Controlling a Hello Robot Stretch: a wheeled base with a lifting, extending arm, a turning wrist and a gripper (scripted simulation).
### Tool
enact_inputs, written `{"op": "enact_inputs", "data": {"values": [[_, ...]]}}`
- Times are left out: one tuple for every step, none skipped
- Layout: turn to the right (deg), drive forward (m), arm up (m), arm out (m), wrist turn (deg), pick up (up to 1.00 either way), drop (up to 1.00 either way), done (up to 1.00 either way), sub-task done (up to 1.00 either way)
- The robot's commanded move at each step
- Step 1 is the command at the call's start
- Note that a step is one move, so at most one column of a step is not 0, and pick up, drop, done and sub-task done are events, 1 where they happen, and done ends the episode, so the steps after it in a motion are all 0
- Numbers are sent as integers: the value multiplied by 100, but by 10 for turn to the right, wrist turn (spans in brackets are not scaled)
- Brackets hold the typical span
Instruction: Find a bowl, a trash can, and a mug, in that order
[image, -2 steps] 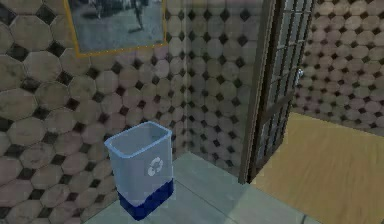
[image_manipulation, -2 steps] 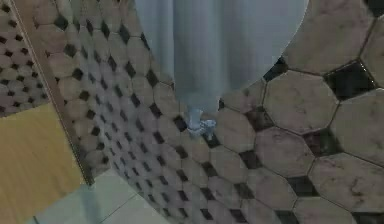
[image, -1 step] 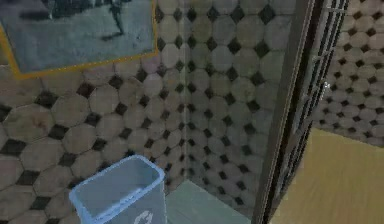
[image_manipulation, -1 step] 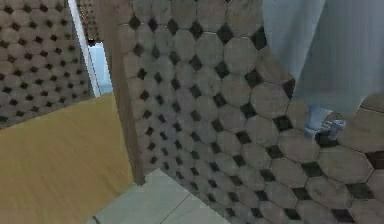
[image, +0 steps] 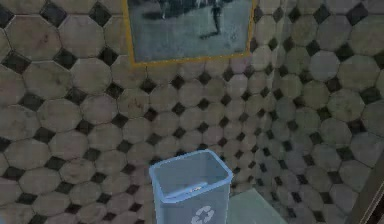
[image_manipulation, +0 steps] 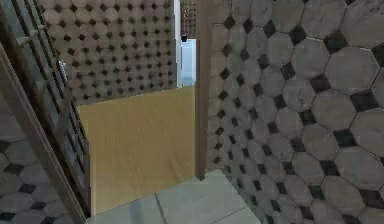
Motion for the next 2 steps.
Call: {"op": "enact_inputs", "data": {"values": [[0, 0, 0, 0, 0, 0, 0, 0, 100], [-450, 0, 0, 0, 0, 0, 0, 0, 0]]}}
